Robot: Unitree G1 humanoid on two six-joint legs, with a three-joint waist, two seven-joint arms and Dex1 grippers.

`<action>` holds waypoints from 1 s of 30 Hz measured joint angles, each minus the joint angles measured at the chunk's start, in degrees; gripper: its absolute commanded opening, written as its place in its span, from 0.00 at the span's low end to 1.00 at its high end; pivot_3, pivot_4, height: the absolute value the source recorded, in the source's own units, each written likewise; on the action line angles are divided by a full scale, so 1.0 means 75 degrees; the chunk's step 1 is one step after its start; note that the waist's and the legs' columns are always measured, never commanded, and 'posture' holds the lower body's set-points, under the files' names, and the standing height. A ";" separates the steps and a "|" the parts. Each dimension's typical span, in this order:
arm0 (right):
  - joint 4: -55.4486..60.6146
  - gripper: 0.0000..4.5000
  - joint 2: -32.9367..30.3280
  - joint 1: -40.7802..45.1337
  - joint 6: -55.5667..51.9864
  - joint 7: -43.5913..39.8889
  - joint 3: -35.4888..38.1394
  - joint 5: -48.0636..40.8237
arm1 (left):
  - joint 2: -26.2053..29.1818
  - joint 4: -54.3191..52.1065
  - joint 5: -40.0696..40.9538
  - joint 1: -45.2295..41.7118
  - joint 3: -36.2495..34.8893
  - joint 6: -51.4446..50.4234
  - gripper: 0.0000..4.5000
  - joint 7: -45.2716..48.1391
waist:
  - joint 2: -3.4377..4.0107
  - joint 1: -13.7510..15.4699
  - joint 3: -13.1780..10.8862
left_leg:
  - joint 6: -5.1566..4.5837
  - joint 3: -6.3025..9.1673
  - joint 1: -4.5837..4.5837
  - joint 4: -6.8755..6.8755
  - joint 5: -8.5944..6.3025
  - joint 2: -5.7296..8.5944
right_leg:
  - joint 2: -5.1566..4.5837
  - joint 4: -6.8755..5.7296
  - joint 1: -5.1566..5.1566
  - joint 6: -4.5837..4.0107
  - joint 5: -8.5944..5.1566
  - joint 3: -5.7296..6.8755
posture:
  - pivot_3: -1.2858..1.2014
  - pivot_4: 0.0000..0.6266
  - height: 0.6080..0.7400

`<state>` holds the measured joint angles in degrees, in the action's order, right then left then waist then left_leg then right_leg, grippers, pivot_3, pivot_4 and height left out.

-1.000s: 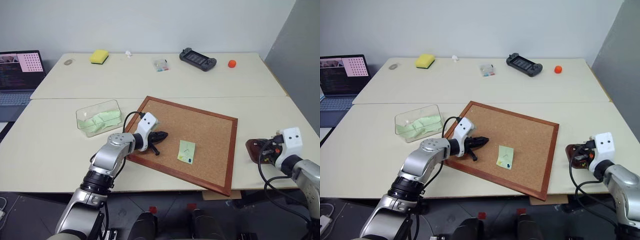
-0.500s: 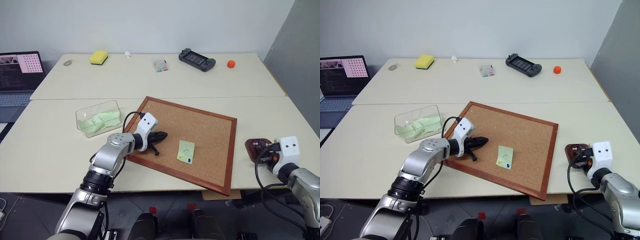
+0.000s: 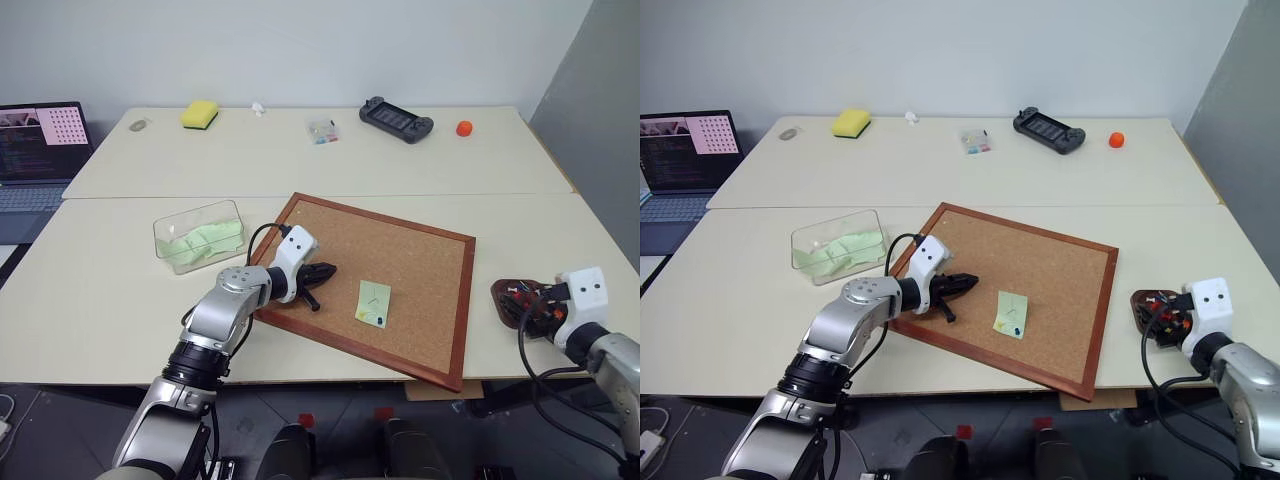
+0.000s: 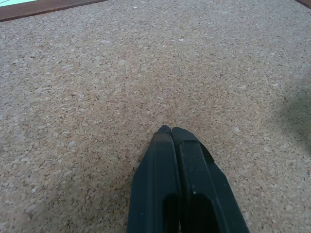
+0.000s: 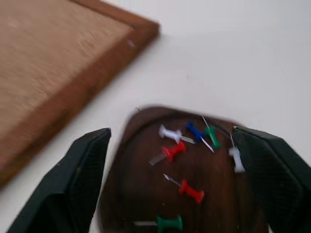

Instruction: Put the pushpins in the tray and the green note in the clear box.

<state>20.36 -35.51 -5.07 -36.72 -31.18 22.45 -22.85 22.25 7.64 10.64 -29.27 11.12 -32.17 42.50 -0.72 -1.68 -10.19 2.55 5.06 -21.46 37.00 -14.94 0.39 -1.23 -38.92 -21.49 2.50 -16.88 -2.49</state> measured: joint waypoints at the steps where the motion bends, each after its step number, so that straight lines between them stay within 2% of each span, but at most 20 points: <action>1: 0.0171 0.99 -0.0146 -0.0008 -0.0064 -0.0248 0.0044 -0.0226 | 0.0000 0.0007 -0.0001 -0.0001 0.0000 0.0002 0.00 0.0000 | -0.0002 0.0000 -0.0001 | 0.0000 0.0001 0.0003 0.0000 0.0000 0.0001 | 0.0000 0.0001 0.0005 0.0001 0.0000 0.0001 | 0.52 0.24 1.00; 6: 0.0735 0.99 -0.0993 0.0066 -0.0313 -0.1804 -0.0027 -0.1345 | -0.0013 0.0146 0.0000 -0.0078 -0.0001 0.0037 0.00 0.0065 | -0.0005 0.0001 -0.0003 | -0.0001 0.0004 0.0005 0.0001 0.0000 0.0003 | 0.0001 0.0008 0.0013 0.0003 -0.0002 0.0006 | 0.52 0.24 1.00; 10: 0.0856 0.99 -0.1096 0.0792 -0.0004 -0.2471 -0.0915 -0.1482 | -0.0024 0.0278 -0.0035 -0.0181 -0.0003 0.0055 0.00 0.0078 | -0.0011 0.0000 -0.0006 | -0.0001 0.0006 0.0011 0.0001 0.0000 0.0003 | 0.0007 0.0009 0.0016 0.0005 -0.0003 0.0008 | 0.52 0.24 1.00; 15: 0.0815 0.99 -0.0904 0.1310 0.0928 -0.3321 -0.2416 -0.1167 | -0.0074 0.0346 -0.0047 -0.0253 0.0075 0.0159 0.00 0.0106 | -0.0024 0.0022 -0.0014 | 0.0000 0.0021 -0.0002 0.0000 0.0000 -0.0001 | 0.0005 0.0020 0.0012 0.0005 -0.0003 0.0019 | 0.52 0.24 1.00; 20: 0.0393 0.99 -0.0510 0.1708 0.1498 -0.3754 -0.3486 -0.0786 | -0.0055 0.0341 -0.0078 -0.0262 0.0102 0.0179 0.00 0.0101 | -0.0030 0.0018 -0.0017 | 0.0000 0.0025 0.0000 0.0001 0.0001 -0.0002 | -0.0003 0.0021 0.0012 0.0005 -0.0002 0.0019 | 0.52 0.24 1.00; 29: -0.1546 0.99 0.0084 0.2553 0.2498 -0.4098 -0.4574 0.0205 | -0.0064 0.0289 -0.0078 -0.0264 0.0102 0.0102 0.00 0.0101 | -0.0031 0.0022 -0.0018 | 0.0001 0.0055 0.0001 0.0000 0.0001 0.0000 | -0.0005 0.0020 0.0012 -0.0002 0.0002 0.0023 | 0.52 0.24 1.00; 30: -0.1714 0.99 0.0104 0.2562 0.2573 -0.4109 -0.4635 0.0280 | -0.0064 0.0280 -0.0077 -0.0263 0.0100 0.0091 0.00 0.0101 | -0.0030 0.0023 -0.0018 | 0.0001 0.0060 -0.0001 -0.0001 0.0001 0.0000 | -0.0005 0.0020 0.0011 -0.0029 0.0018 0.0024 | 0.52 0.24 1.00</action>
<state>7.51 -34.72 14.15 -17.42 -62.00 -12.31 -20.75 21.77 9.74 10.06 -31.24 11.88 -31.49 43.26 -0.95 -1.50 -10.33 2.56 5.51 -21.47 36.99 -14.94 0.40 -1.27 -38.77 -21.41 2.28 -16.74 -2.31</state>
